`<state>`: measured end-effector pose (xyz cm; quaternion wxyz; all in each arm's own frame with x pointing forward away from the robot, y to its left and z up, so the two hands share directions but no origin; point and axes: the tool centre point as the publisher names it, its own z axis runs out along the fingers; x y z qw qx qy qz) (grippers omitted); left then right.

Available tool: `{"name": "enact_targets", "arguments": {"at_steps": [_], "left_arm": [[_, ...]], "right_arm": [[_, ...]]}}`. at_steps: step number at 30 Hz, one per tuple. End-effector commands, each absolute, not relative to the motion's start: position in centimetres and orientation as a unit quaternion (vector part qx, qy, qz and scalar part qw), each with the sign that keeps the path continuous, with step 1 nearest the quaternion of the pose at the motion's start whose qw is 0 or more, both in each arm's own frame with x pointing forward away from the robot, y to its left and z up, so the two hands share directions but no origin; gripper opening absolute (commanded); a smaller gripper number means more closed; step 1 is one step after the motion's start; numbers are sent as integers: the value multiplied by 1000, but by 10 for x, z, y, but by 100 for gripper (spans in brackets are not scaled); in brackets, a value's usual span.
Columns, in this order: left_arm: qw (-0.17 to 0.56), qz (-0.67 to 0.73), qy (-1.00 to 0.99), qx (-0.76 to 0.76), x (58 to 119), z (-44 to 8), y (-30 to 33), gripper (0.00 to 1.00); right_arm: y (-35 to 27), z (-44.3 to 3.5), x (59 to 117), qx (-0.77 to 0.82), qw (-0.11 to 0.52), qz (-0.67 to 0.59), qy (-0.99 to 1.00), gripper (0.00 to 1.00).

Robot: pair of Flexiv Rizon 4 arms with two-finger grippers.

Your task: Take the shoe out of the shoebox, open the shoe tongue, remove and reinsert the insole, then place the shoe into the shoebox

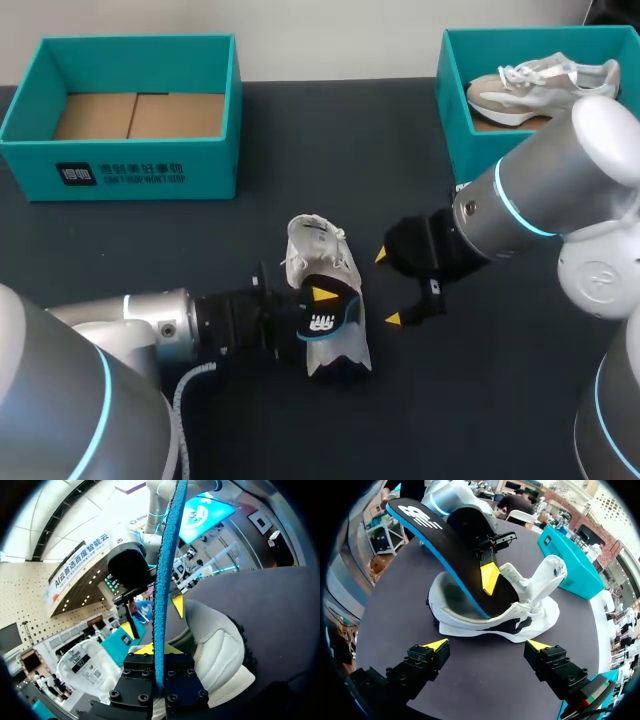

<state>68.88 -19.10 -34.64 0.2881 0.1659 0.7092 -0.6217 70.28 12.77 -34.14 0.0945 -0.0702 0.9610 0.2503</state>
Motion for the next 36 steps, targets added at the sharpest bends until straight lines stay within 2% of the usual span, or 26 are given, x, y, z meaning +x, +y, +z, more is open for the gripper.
{"name": "enact_targets", "arguments": {"at_steps": [1, 2, 3, 5, 14, 27, 29, 30, 31, 36], "left_arm": [[293, -623, 706, 164, 691, -346, -190, 0], [294, -624, 705, 165, 690, -344, -190, 15], [294, -625, 703, 168, 689, -342, -190, 25], [295, -627, 700, 171, 688, -339, -190, 24], [299, -636, 687, 188, 680, -320, -191, 32], [292, -650, 671, 203, 660, -309, -190, 28], [288, -653, 670, 204, 659, -310, -193, 24], [288, -651, 671, 206, 659, -312, -196, 6], [286, -651, 672, 208, 659, -313, -197, 0], [281, -647, 677, 209, 662, -322, -196, 0]], "right_arm": [[128, -342, 702, -70, 96, 250, 961, 100], [128, -342, 702, -70, 96, 250, 961, 100], [128, -342, 702, -70, 96, 250, 961, 100], [128, -342, 702, -70, 96, 250, 961, 100], [128, -342, 702, -70, 96, 250, 961, 100], [128, -342, 702, -70, 96, 250, 961, 100], [128, -342, 702, -70, 96, 250, 961, 100], [128, -342, 702, -70, 96, 250, 961, 100], [128, -342, 702, -70, 96, 250, 961, 100], [128, -342, 702, -70, 96, 250, 961, 100]]}}
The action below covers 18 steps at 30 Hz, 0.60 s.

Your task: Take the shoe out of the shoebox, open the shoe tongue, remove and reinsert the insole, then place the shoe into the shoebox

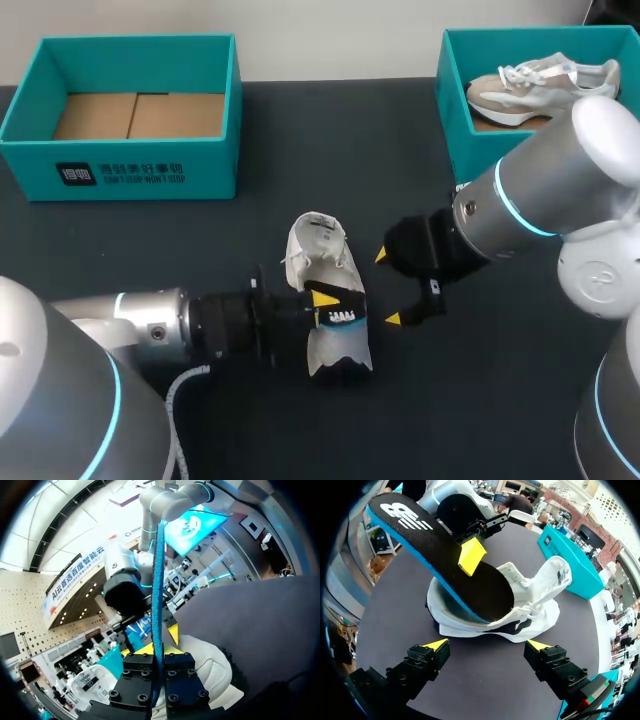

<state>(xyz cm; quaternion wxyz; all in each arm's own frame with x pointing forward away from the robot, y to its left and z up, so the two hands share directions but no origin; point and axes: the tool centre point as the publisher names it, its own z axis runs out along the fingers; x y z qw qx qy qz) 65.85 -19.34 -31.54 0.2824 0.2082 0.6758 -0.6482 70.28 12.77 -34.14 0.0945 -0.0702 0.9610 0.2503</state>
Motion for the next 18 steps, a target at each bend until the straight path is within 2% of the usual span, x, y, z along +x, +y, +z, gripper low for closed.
{"name": "enact_targets", "arguments": {"at_steps": [1, 18], "left_arm": [[280, -646, 679, 208, 664, -324, -194, 0], [294, -624, 697, 196, 699, -351, -187, 0]], "right_arm": [[128, -342, 702, -70, 96, 250, 961, 100], [128, -342, 702, -70, 96, 250, 961, 100]]}}
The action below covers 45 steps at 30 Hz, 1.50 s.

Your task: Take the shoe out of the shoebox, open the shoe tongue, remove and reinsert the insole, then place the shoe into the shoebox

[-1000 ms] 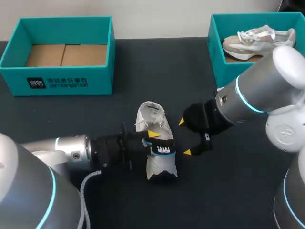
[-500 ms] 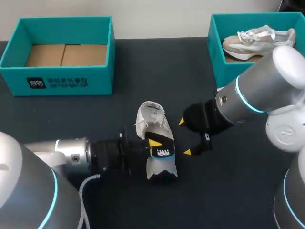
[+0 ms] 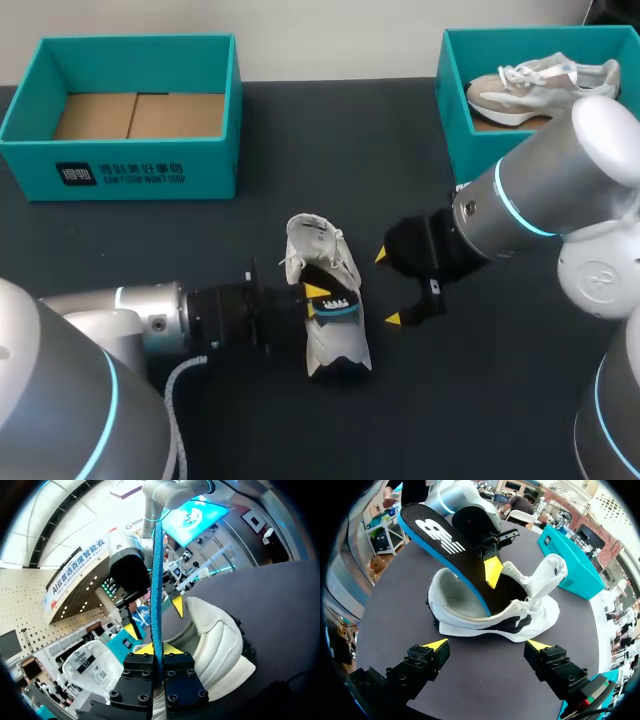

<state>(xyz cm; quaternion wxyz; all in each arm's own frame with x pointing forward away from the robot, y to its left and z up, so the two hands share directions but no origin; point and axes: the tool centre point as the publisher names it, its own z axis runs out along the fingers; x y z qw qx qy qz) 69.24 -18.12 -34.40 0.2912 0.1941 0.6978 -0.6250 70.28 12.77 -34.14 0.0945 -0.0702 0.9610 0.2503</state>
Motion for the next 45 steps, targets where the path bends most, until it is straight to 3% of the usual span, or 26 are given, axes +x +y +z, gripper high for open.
{"name": "enact_targets", "arguments": {"at_steps": [1, 11, 13, 15, 23, 26, 29, 32, 45], "left_arm": [[294, -625, 697, 196, 700, -352, -188, 0], [292, -615, 704, 201, 695, -361, -188, 0], [297, -618, 700, 200, 693, -355, -186, 22], [299, -621, 695, 204, 690, -348, -186, 34], [312, -624, 679, 226, 678, -321, -189, 40], [313, -630, 670, 235, 672, -312, -192, 39], [308, -636, 666, 240, 665, -308, -196, 31], [302, -638, 665, 246, 661, -311, -200, 0], [301, -614, 673, 281, 671, -340, -198, 0]], "right_arm": [[128, -342, 702, -70, 96, 250, 961, 100], [128, -342, 702, -70, 96, 250, 961, 100], [128, -342, 702, -70, 96, 250, 961, 100], [128, -342, 702, -70, 96, 250, 961, 100], [128, -342, 702, -70, 96, 250, 961, 100], [128, -342, 702, -70, 96, 250, 961, 100], [128, -342, 702, -70, 96, 250, 961, 100], [128, -342, 702, -70, 96, 250, 961, 100], [128, -342, 702, -70, 96, 250, 961, 100]]}}
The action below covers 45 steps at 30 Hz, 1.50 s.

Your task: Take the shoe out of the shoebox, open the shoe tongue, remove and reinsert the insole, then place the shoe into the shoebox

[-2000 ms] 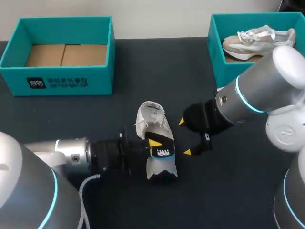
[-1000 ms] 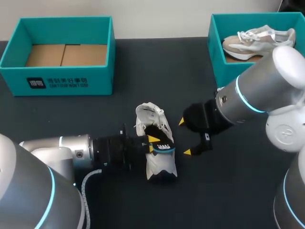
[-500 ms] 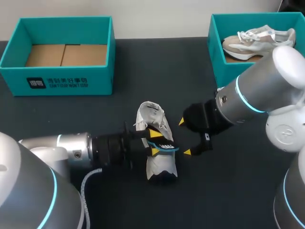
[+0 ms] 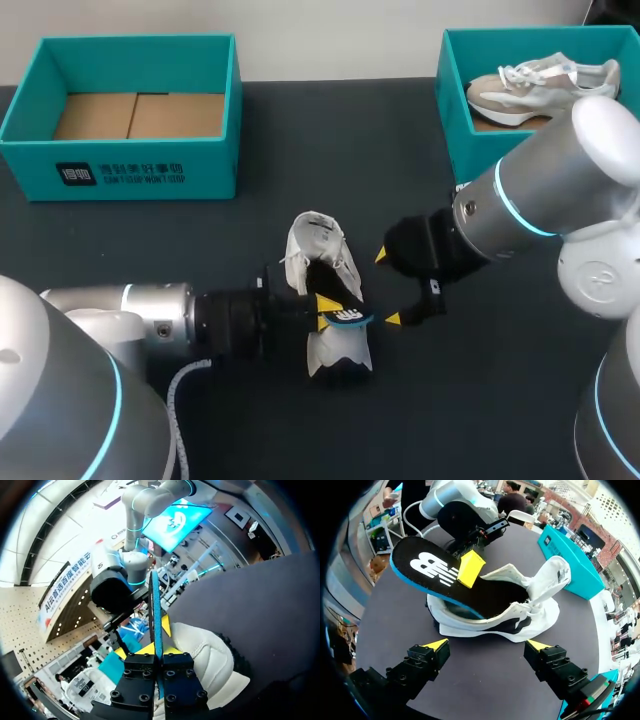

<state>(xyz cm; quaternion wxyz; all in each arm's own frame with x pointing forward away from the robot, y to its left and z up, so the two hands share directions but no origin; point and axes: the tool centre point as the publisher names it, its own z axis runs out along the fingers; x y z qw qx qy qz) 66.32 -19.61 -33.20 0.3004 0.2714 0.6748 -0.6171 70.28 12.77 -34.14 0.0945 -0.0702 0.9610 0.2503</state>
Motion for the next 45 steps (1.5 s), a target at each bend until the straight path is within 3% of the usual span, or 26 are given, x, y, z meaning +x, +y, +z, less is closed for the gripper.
{"name": "enact_targets", "arguments": {"at_steps": [1, 17, 18, 20, 23, 33, 34, 37, 45], "left_arm": [[302, -614, 673, 281, 673, -342, -198, 0], [318, -592, 687, 277, 689, -353, -188, 0], [318, -592, 686, 279, 687, -352, -188, 2], [319, -594, 682, 283, 682, -347, -187, 32], [326, -599, 673, 285, 677, -339, -185, 33], [320, -619, 655, 292, 664, -322, -195, 32], [317, -619, 656, 295, 663, -324, -197, 30], [310, -613, 660, 304, 660, -328, -203, 0], [296, -592, 678, 320, 663, -342, -194, 0]], "right_arm": [[128, -342, 702, -70, 96, 250, 961, 100], [128, -342, 702, -70, 96, 250, 961, 100], [128, -342, 702, -70, 96, 250, 961, 100], [128, -342, 702, -70, 96, 250, 961, 100], [128, -342, 702, -70, 96, 250, 961, 100], [128, -342, 702, -70, 96, 250, 961, 100], [128, -342, 702, -70, 96, 250, 961, 100], [128, -342, 702, -70, 96, 250, 961, 100], [128, -342, 702, -70, 96, 250, 961, 100]]}}
